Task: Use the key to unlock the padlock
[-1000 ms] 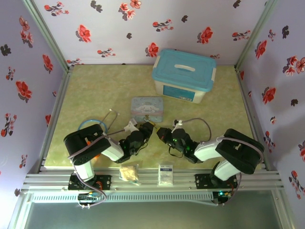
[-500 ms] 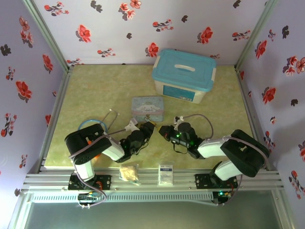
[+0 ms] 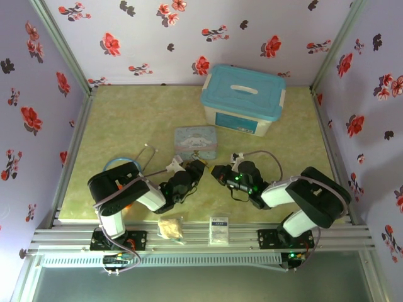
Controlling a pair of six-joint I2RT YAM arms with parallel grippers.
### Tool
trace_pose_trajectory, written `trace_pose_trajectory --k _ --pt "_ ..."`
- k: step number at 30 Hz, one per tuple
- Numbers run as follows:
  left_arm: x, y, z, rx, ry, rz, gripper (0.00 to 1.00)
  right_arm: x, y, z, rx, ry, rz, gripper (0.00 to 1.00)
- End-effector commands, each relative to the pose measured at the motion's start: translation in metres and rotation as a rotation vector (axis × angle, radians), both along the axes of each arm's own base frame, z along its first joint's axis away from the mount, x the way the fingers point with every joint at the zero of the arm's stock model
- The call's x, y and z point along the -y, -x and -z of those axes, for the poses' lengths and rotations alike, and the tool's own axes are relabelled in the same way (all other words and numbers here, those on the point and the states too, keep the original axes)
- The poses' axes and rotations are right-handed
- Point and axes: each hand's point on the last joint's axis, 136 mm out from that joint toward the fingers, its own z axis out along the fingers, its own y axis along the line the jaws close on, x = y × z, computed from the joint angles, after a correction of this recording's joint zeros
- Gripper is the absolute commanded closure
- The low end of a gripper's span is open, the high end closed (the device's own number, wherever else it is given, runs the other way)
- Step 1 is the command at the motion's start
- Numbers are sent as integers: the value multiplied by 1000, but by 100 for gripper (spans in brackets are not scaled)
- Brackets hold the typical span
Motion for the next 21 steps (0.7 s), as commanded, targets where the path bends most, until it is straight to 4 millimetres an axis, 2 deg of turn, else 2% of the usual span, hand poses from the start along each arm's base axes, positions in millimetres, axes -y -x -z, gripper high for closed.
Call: trace_pose_trajectory --k 1,8,17,21 --pt "34 12 -37 62 118 138 100 -13 -8 -43 129 -153 -18 100" --pt "36 15 -30 57 93 156 100 -16 -10 -46 146 -179 -19 100" --pt "40 16 -8 28 -18 199 100 -21 -6 -44 102 -156 -60 100" --pt "47 16 -8 33 -24 227 100 -25 -6 -59 101 -251 -92 100"
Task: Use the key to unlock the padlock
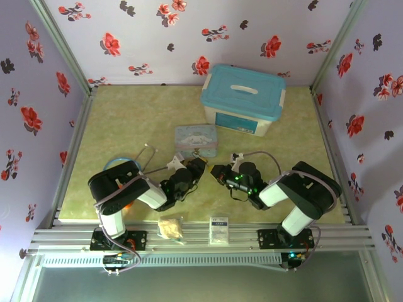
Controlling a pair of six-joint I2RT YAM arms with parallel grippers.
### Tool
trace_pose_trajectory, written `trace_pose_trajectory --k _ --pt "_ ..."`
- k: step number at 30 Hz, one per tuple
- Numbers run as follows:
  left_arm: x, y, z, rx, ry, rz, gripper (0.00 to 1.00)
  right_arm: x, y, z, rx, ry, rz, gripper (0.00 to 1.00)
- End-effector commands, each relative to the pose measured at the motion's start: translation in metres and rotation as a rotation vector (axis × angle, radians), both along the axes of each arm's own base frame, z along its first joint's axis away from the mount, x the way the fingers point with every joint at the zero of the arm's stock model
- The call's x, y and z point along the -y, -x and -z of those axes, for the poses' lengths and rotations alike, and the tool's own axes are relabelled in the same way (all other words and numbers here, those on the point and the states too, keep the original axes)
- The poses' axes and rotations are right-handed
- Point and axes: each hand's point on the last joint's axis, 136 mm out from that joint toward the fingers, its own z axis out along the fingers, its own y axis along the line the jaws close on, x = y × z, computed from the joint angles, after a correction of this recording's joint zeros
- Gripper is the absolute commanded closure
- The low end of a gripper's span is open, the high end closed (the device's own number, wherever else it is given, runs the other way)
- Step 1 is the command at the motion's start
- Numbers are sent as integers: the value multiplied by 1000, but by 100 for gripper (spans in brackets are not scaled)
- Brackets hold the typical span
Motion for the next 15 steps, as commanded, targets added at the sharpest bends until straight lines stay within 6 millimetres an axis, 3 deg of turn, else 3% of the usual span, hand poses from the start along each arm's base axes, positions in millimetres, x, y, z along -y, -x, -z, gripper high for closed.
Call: trace_pose_trajectory --k 1,15 --pt "43 25 -8 6 33 217 100 -18 -6 -61 116 -207 -77 100" --pt "38 23 -14 12 61 216 100 10 -9 -23 52 -36 -58 100"
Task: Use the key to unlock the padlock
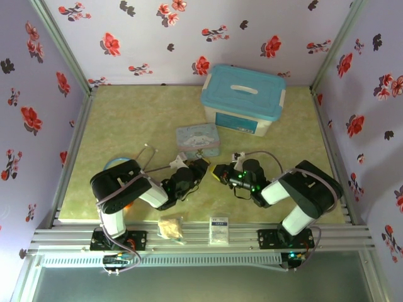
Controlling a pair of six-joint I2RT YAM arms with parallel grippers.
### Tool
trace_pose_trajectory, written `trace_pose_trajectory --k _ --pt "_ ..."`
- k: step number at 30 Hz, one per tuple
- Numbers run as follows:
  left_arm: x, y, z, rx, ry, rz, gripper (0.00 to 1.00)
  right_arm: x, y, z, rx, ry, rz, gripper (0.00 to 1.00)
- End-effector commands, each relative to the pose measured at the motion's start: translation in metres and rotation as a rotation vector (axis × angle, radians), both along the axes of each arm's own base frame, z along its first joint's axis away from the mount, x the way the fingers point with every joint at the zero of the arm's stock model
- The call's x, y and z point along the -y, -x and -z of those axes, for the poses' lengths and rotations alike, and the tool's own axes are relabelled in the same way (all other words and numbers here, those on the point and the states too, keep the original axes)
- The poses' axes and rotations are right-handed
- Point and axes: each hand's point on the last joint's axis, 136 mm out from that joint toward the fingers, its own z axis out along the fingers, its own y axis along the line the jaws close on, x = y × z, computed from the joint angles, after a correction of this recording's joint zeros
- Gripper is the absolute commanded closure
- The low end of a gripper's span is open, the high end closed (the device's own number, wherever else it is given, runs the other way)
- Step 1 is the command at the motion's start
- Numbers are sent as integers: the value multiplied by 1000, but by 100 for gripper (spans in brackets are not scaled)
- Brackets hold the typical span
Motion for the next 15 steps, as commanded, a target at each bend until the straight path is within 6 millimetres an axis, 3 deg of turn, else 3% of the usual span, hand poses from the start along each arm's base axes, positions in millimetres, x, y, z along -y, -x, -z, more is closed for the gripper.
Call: trace_pose_trajectory --k 1,5,15 --pt "28 19 -18 29 53 152 100 1 -9 -25 112 -17 -17 100" --pt "34 21 -21 25 76 180 100 1 -13 -29 119 -10 -28 100" --pt "28 27 -26 40 84 194 100 28 -23 -20 91 37 -62 100"
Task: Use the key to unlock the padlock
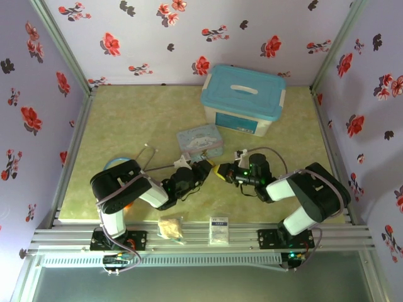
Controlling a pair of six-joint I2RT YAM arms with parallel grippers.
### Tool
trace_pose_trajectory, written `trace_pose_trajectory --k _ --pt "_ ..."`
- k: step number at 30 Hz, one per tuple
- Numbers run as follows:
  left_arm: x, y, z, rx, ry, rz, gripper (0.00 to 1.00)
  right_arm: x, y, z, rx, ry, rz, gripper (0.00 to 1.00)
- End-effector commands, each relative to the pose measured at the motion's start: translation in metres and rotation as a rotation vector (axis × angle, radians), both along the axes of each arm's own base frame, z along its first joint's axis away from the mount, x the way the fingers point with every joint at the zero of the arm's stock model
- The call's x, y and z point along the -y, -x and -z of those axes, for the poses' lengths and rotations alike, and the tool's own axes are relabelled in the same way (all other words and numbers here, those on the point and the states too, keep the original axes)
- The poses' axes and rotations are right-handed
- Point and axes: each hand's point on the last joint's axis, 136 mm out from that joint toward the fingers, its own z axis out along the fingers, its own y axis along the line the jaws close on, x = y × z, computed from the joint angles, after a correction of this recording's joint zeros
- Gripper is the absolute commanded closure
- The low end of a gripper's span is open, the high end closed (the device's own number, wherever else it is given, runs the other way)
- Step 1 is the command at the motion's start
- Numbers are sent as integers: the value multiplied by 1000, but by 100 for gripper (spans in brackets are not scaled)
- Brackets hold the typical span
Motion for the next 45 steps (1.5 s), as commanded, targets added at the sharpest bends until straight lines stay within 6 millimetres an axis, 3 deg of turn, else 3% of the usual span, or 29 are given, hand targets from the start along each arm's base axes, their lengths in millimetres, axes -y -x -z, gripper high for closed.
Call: trace_pose_trajectory --k 1,3,7,11,17,21,24,30,35,39,45 --pt "11 14 -19 46 51 83 100 12 -24 -15 102 39 46 100" --pt "13 14 -20 45 62 88 100 14 -24 -12 100 71 50 100" --pt "18 15 -20 47 64 103 100 14 -34 -23 121 67 95 100" --pt "19 15 -17 48 56 105 100 2 -36 -35 146 71 152 100" --pt "18 16 -10 31 47 101 100 -4 -20 -24 247 440 168 100" --pt "18 16 -9 25 58 99 100 -11 -23 -26 219 386 162 100" --pt "14 16 -10 26 65 88 100 -20 -26 -31 184 257 154 100" --pt "0 13 -14 45 59 55 100 -19 -28 -48 130 27 164 100" --pt "-6 12 -12 40 52 42 100 -1 -20 -32 106 142 171 74" --pt "-13 13 -6 36 31 29 100 26 -6 -14 125 417 150 68" --pt "-19 13 -6 45 18 21 100 52 10 -30 370 732 33 68"
